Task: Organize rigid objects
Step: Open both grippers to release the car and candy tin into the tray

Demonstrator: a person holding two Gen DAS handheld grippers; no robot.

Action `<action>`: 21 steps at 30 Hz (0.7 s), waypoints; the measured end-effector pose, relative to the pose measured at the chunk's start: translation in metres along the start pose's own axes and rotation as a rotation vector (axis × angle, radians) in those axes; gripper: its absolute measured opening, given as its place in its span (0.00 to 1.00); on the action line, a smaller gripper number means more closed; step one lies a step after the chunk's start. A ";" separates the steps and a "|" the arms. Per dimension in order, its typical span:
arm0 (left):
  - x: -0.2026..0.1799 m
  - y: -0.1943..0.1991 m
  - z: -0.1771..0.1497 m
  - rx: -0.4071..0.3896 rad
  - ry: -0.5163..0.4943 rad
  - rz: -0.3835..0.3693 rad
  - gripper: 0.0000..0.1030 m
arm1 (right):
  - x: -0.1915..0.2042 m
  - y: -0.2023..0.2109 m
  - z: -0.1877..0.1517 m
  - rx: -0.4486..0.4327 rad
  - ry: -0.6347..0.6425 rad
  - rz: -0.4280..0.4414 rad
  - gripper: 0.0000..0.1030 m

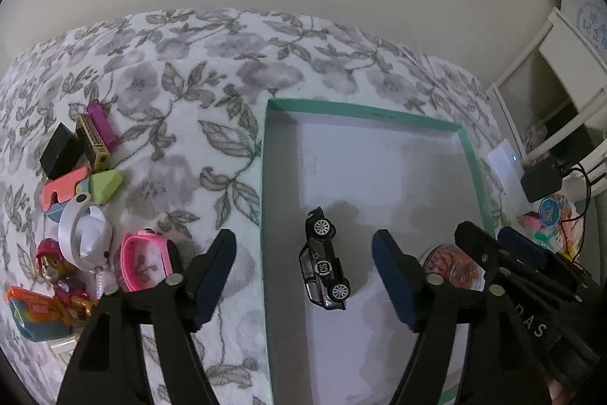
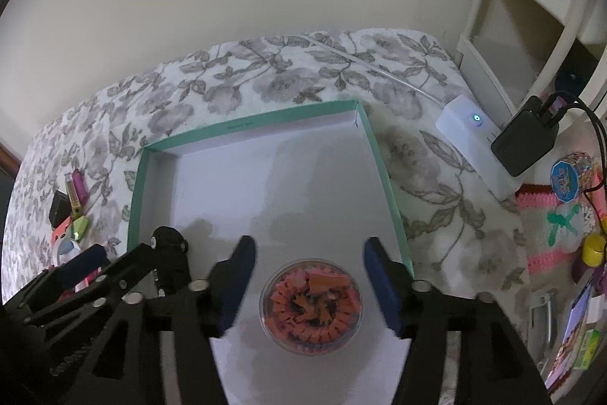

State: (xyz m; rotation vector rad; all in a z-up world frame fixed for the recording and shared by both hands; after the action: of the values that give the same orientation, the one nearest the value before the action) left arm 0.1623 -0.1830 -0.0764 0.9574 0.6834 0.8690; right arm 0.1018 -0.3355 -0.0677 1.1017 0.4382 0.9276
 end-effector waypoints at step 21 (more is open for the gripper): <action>0.029 -0.001 -0.010 -0.029 0.075 -0.022 0.94 | 0.010 0.002 0.001 -0.048 0.062 -0.040 0.95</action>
State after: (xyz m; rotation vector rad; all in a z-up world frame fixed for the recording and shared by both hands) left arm 0.1688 -0.1538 -0.0846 0.8933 0.7430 0.8965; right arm 0.1071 -0.3274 -0.0640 1.0193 0.4847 0.9338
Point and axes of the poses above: each gripper's, at about its wrist camera, not at the fingertips, and y roughly against the way its jaws point, x to its left, z to its top, the point moved 5 cm from there along -y, roughly the way its jaws point, and after that the axes turned 11 degrees about -y, right-handed, at the moved point
